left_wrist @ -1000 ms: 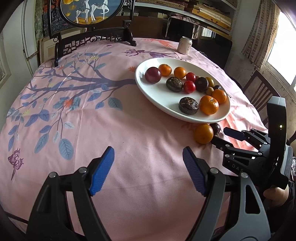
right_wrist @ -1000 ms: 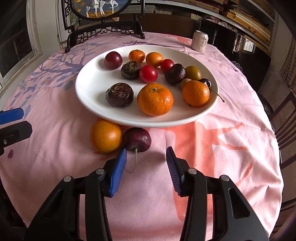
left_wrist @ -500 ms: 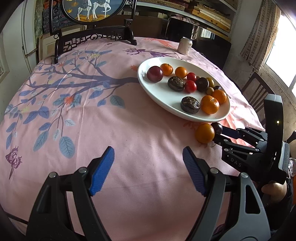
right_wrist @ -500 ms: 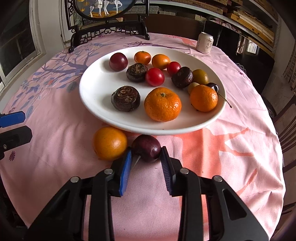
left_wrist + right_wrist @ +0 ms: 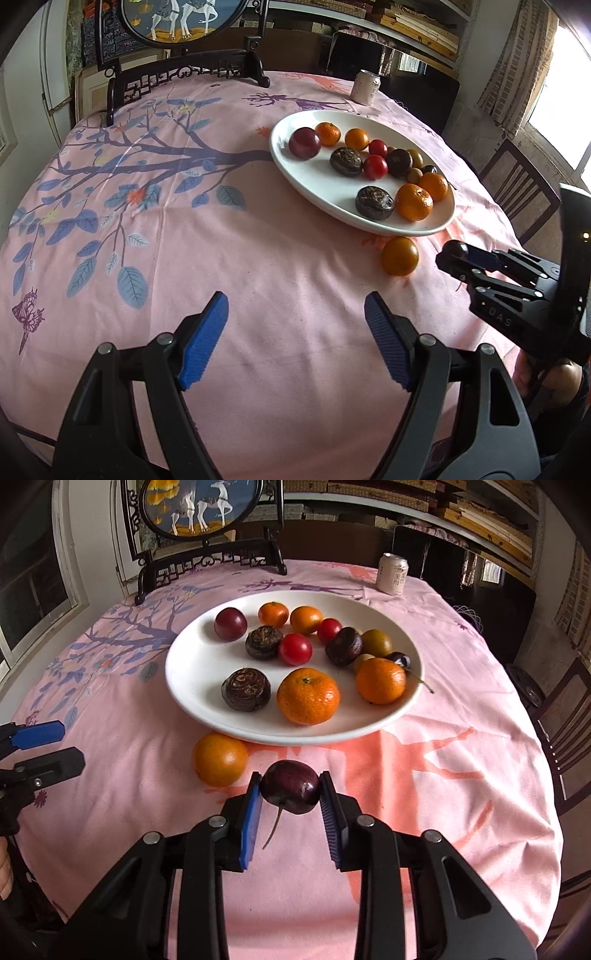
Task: Organize fruits
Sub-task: 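Carry the plum toward the plate while the left gripper grasps an orange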
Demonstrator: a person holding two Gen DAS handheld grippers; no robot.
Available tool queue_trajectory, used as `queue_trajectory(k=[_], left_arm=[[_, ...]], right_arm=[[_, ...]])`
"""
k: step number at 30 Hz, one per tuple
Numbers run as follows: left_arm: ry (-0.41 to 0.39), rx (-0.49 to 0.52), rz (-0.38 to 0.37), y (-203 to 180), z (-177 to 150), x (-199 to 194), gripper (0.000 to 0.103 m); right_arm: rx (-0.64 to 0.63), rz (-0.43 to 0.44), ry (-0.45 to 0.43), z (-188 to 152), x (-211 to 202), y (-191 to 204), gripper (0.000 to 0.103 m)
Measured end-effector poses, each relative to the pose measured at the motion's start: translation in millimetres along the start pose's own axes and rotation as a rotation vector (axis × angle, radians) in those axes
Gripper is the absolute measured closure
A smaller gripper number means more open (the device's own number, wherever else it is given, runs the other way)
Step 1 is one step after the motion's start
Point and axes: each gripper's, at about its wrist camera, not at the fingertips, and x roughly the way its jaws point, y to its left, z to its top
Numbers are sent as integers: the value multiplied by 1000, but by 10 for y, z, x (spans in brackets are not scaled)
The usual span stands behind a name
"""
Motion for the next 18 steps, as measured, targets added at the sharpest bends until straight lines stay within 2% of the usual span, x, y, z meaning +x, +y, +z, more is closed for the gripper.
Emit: queue_trajectory(k=[7,12,18], left_arm=[[88,93,-25,-594,78,337,25],[126,126,32,-920,187,663,25],[144,101,92,-1041,260,917,29]], right_arm=[[101,36,-61,-325,-339,-351,71],[139,65,-81,-484,-428,-552,71],[200,73,-109,-602,-510,-841,71]])
